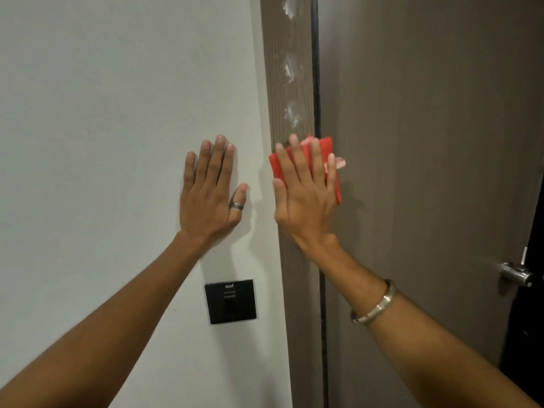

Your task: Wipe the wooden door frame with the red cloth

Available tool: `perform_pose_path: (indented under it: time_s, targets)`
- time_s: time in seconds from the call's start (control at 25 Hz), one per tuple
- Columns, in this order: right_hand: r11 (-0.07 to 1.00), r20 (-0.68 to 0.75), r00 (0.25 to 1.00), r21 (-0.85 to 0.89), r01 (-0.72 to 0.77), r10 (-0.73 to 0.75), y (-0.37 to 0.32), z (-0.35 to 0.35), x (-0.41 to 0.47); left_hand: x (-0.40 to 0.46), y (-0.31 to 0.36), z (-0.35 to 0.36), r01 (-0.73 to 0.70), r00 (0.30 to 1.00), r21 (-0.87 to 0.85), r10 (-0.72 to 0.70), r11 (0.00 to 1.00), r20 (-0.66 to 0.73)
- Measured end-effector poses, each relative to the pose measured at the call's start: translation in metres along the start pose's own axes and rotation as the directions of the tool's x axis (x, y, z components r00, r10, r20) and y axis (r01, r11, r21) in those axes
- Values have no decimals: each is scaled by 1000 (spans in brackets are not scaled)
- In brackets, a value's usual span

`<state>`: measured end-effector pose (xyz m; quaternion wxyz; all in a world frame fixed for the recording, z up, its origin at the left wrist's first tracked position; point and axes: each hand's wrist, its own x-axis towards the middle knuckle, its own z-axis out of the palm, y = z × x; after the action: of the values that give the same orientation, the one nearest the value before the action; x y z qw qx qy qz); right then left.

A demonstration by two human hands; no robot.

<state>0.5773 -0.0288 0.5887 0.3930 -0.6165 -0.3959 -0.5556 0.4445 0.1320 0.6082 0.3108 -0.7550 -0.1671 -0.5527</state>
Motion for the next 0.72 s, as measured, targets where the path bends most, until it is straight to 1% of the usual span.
perform_pose_path:
  time_s: [0.04,0.08,0.12,0.16,0.2,0.24,0.28,0.32,0.36,0.44,0.48,0.56,0.6,0.68,0.72]
  targets:
    - [999,3,1000,-33,11,-11,-4,1,8,-1,0,-1,-3,1000,-8,3,1000,-7]
    - [988,42,990,-69,135,-132,-3,1,5,-2,2,-1,-5,1000,-17,5,1000,-8]
    - [942,116,944,-100,321,-309,2,-1,-2,-1,2,-1,0,1000,-23,0,1000,-4]
    - [877,169,876,-99,471,-452,13,-5,-1,0,0,-2,7,1000,-21,-7,1000,-1]
    - [851,186,847,-82,518,-498,25,-9,5,-2,1,-3,12,1000,-18,-12,1000,5]
    - [880,152,877,-68,469,-456,31,-12,18,-2,1,-4,8,1000,-15,-8,1000,1]
    - [938,113,936,-60,342,-334,30,-13,31,-3,3,-4,6,1000,-17,-6,1000,3]
    - [967,86,967,-69,247,-241,24,-14,42,-1,4,-5,19,1000,-23,-19,1000,6]
    - [961,98,962,-83,262,-254,19,-15,47,1,5,-7,30,1000,-30,-30,999,6]
    - [888,153,887,-87,451,-436,24,-13,49,0,5,-7,41,999,-47,-40,998,15]
    - [875,149,872,-70,479,-466,29,-14,56,-2,6,-8,38,999,-39,-38,998,17]
    - [933,92,934,-77,352,-345,26,-16,71,7,8,-9,55,998,-29,-54,998,19]
    - [936,99,938,-88,342,-333,21,-15,73,13,9,-11,57,998,-38,-56,998,20]
    - [898,125,898,-73,433,-423,22,-11,78,28,5,-14,48,999,-62,-47,997,22]
    - [903,110,902,-56,425,-418,24,-11,84,40,1,-17,53,998,-62,-53,997,15]
